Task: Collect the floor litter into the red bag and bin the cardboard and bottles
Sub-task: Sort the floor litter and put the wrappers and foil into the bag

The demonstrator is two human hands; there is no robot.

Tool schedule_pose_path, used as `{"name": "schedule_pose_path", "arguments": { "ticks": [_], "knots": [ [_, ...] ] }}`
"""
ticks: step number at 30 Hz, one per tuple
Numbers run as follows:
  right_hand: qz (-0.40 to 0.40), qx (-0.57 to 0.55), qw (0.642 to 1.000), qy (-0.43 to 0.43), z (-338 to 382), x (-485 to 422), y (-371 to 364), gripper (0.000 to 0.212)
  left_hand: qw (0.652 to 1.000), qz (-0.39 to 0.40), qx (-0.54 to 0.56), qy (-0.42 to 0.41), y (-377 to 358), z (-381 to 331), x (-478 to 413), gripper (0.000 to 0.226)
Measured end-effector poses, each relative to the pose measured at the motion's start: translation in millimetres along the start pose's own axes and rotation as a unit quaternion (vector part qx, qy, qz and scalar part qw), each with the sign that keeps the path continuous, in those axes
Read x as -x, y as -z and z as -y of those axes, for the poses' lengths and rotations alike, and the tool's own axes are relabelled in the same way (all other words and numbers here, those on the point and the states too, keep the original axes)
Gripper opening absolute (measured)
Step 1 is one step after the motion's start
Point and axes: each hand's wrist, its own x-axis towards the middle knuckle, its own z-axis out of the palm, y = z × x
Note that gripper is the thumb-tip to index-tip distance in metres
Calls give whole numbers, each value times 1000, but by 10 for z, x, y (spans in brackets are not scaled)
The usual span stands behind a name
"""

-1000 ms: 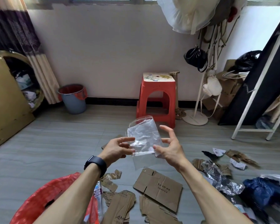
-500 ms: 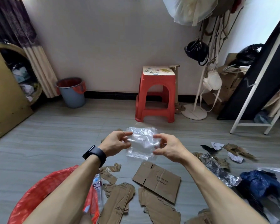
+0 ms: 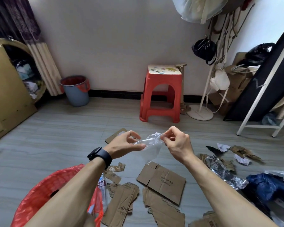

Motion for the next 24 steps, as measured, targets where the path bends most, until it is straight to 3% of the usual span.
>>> {"name": "schedule_pose_path", "arguments": {
  "ticks": [3,8,13,16,21,24],
  "knots": [
    [-14,-11,1000,14,75,17,-81,16,999,-3,49,-5,-2,8,-3,58],
    [-23,-73,997,18,201,15,-239,12,989,-112,87,-39,159,-7,46,39],
    [67,-59,996,8,281,46,-471,11,985,-162,61,-2,465,153,277,33],
    [141,-11,990,2,288,108,-679,22,972,-229,-46,27,774,574,626,27],
    [293,97,951,22,360,294,-1214,33,916,-301,-228,137,904,1523,1324,21],
    [343,86,935,27,400,506,-1731,35,900,-279,-280,185,671,2022,1559,20]
  ]
}}
